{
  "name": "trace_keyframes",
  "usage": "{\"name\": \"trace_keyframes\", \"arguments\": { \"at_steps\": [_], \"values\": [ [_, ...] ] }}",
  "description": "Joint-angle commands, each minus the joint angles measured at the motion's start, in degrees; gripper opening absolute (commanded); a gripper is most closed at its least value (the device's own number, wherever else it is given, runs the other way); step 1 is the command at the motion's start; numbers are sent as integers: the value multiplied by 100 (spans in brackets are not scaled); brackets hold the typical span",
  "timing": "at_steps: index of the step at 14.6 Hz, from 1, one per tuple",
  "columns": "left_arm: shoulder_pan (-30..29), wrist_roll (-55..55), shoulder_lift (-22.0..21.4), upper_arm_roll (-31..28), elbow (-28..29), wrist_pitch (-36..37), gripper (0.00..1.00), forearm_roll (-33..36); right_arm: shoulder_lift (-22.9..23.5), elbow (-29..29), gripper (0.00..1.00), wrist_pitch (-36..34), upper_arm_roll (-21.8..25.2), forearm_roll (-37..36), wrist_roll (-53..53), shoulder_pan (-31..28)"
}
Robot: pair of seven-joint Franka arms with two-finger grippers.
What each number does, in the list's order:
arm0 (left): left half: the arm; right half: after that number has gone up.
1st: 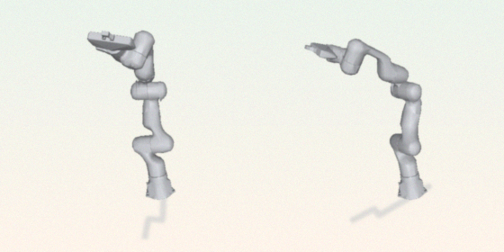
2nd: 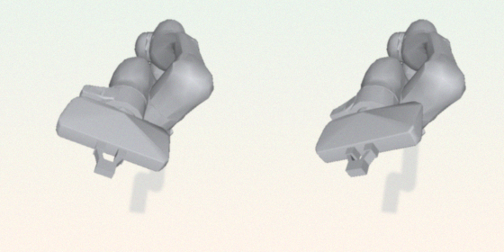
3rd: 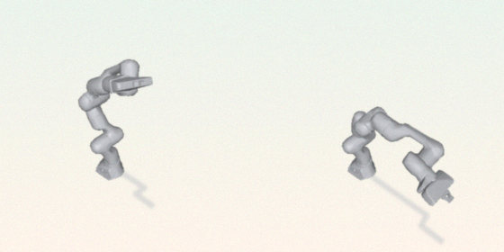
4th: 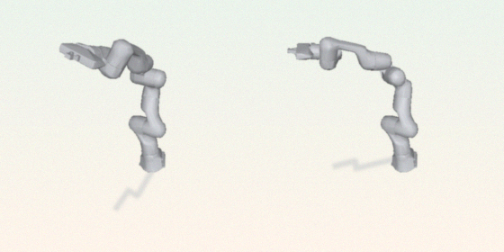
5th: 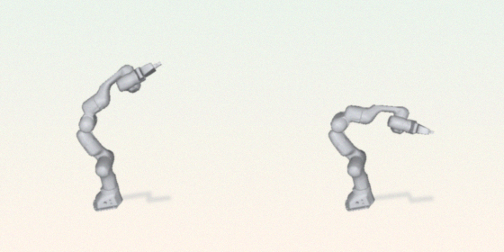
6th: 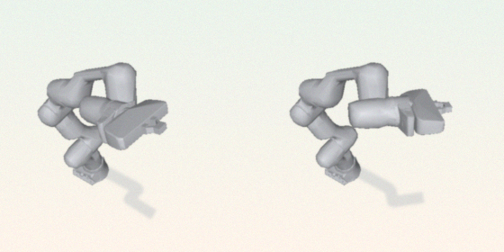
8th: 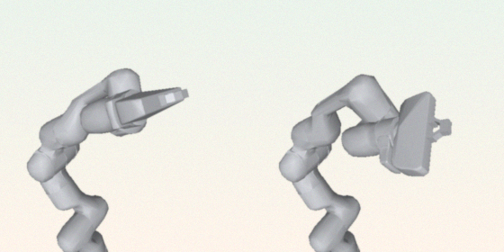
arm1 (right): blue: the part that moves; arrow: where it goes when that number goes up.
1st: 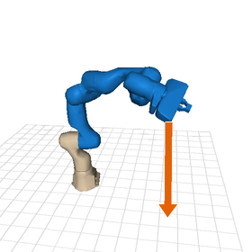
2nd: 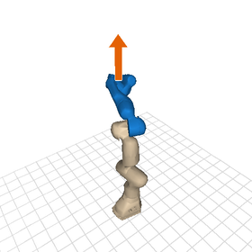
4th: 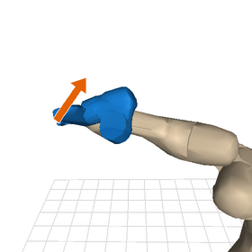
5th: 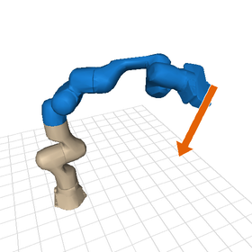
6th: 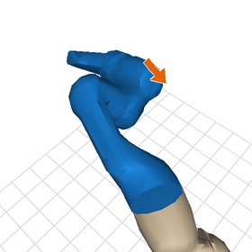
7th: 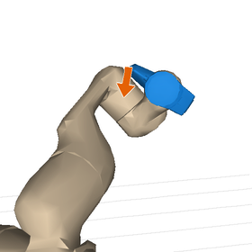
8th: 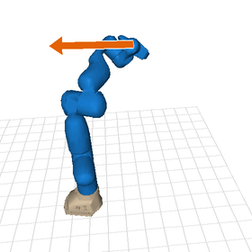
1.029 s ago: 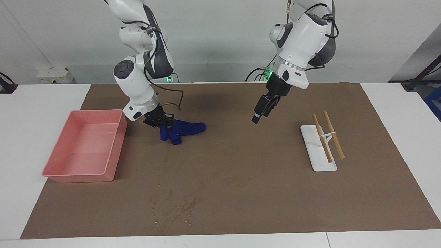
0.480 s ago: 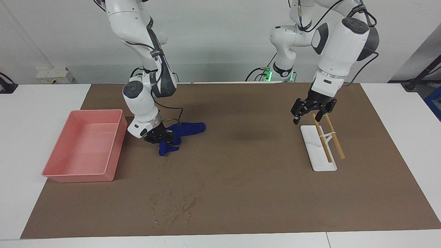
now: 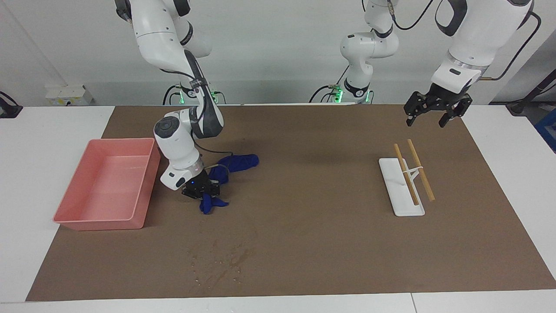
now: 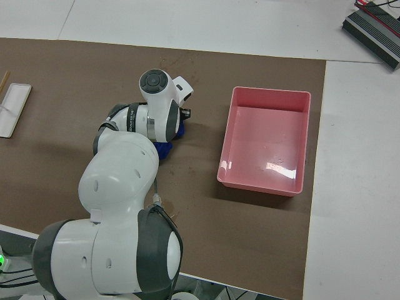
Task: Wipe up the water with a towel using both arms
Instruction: 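Wipe the towel over the water spill with the right gripper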
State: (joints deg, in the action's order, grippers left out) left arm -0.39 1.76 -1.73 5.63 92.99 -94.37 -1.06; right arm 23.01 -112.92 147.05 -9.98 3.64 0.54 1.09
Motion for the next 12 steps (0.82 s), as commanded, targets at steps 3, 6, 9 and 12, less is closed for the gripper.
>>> {"name": "trace_keyframes", "arguments": {
  "at_steps": [3, 6, 9, 12],
  "values": [
    [-23, 262, -161, 87, 176, 260, 100, 19, 1109, 1270, 0, 219, -48, -705, 156, -144],
    [-58, 359, -161, 96, 79, 455, 100, -43, 1425, 1754, 0, 202, -48, -908, 480, -424],
    [30, 298, -196, 140, 141, 349, 100, -105, 1636, 2027, 0, 175, -57, -926, 561, -504],
    [22, 298, -196, 132, 141, 340, 100, -105, 1830, 2343, 0, 175, -48, -1049, 570, -513]
  ]
}}
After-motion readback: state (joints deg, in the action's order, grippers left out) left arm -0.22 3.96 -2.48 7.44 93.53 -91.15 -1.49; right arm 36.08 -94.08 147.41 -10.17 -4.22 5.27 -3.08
